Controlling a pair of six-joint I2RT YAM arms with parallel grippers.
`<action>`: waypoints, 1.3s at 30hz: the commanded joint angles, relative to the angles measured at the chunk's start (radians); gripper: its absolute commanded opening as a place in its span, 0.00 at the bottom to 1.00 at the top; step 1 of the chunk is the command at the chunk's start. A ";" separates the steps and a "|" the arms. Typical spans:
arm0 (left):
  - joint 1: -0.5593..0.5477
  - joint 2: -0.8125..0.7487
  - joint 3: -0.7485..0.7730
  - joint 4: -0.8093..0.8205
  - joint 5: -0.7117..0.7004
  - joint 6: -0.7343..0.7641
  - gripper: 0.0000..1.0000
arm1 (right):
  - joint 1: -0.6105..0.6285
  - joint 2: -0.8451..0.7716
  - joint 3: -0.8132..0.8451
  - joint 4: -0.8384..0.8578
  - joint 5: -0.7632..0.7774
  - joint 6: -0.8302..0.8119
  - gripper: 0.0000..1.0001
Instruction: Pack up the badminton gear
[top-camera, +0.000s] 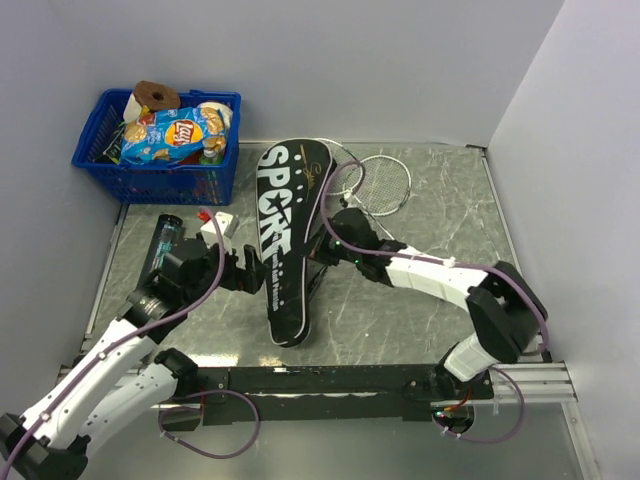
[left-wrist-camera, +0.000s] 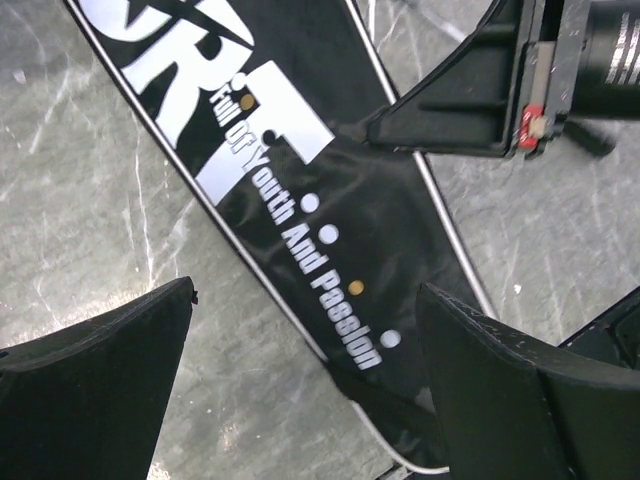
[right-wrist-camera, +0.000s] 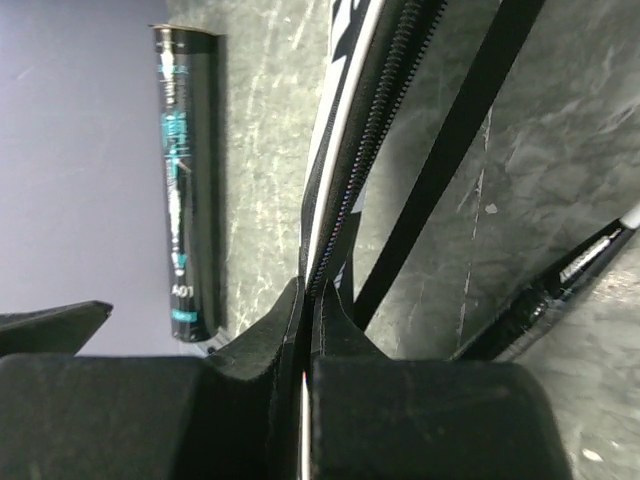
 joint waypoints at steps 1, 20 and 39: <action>-0.003 0.047 0.018 0.020 -0.002 0.003 0.96 | 0.070 0.096 0.035 0.105 0.090 0.061 0.00; -0.007 0.203 0.176 -0.084 -0.084 0.032 0.96 | 0.127 -0.173 -0.050 -0.155 0.363 -0.026 0.63; -0.383 0.820 0.335 -0.177 -0.634 -0.191 0.99 | 0.074 -0.762 -0.386 -0.378 0.466 -0.172 0.66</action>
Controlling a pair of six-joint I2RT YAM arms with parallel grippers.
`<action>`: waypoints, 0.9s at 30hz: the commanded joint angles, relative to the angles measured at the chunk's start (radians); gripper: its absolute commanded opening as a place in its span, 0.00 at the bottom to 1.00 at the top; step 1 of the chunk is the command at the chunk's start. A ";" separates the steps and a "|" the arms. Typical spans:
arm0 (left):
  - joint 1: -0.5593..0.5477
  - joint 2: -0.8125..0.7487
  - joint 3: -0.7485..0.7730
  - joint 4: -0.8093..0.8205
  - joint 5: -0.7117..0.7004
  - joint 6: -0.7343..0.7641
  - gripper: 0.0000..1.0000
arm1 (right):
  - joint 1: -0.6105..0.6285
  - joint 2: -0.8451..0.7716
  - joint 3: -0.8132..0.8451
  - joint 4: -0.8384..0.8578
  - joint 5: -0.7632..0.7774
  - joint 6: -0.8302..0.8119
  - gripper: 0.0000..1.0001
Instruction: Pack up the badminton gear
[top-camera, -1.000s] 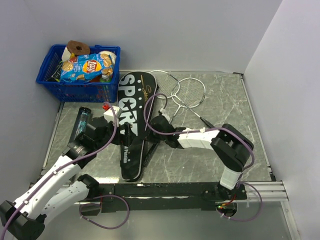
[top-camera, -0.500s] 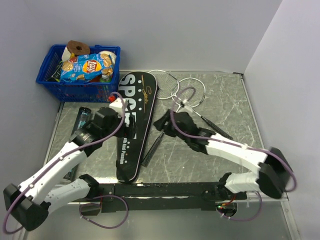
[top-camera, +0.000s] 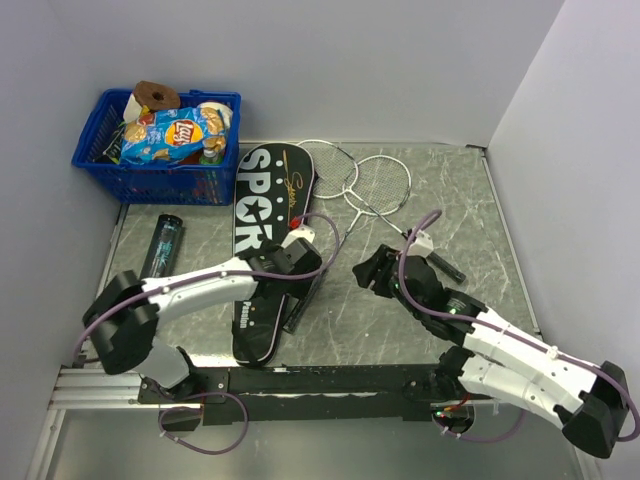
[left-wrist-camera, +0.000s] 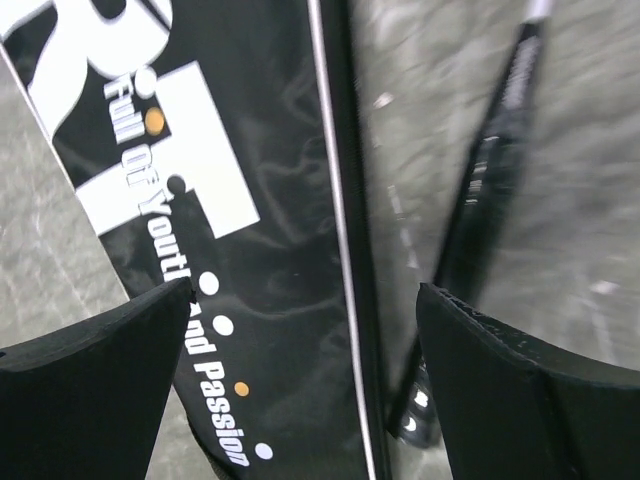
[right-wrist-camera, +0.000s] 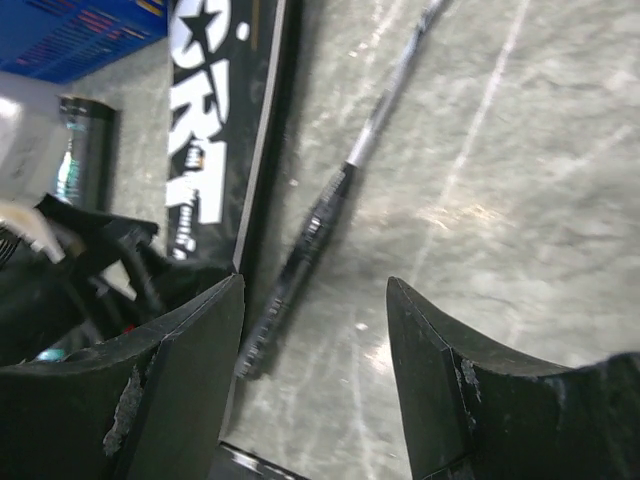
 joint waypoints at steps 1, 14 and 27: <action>-0.012 0.046 0.043 -0.031 -0.131 -0.066 0.98 | -0.008 -0.066 -0.050 -0.046 0.016 -0.032 0.66; -0.019 0.115 -0.011 0.012 -0.114 -0.088 0.83 | -0.017 -0.065 -0.115 0.003 -0.034 -0.018 0.65; -0.069 0.196 0.014 -0.007 -0.156 -0.103 0.82 | -0.016 -0.050 -0.129 0.018 -0.054 -0.007 0.65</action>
